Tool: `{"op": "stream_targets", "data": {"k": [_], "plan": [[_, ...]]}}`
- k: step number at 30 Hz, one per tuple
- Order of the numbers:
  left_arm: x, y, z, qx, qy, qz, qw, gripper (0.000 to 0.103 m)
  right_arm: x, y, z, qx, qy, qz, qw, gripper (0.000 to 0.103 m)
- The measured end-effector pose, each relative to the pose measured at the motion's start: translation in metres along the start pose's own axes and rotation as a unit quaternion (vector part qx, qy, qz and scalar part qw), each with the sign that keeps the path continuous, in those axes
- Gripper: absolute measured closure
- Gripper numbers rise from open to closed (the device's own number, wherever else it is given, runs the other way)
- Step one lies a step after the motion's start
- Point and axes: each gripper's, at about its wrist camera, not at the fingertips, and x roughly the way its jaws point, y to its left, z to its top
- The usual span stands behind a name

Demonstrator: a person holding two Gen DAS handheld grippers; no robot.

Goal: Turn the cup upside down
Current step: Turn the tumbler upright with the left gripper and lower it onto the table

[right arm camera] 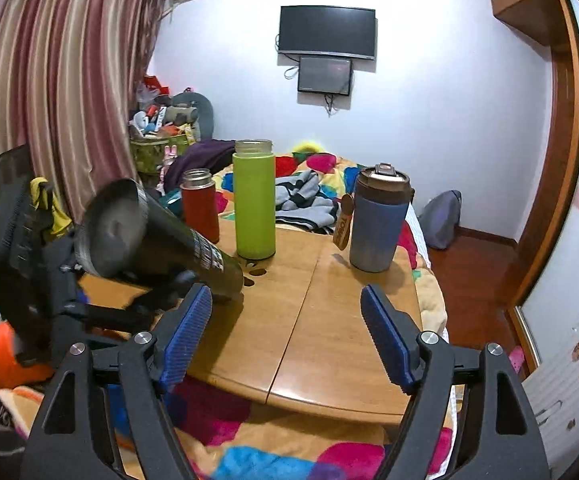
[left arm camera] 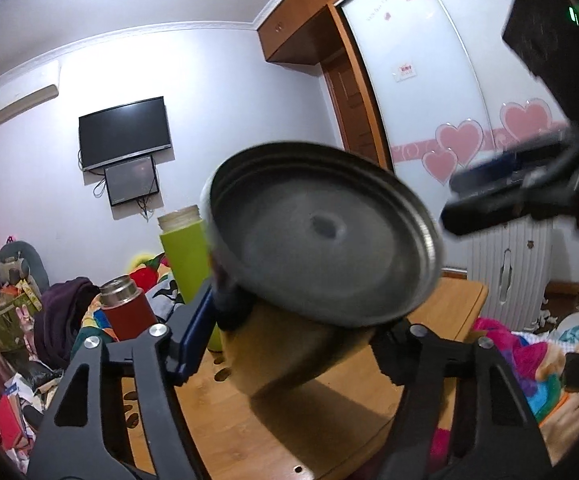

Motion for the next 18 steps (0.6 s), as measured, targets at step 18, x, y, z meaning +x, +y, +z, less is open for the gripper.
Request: {"op": "stream_targets", "data": {"k": [18], "plan": [[0.034, 0.068, 0.033, -0.115, 0.107, -0.054, 0.986, 0.039, 0.026, 0.002, 0.002, 0.038, -0.043, 0.027, 0.998, 0.018]]}}
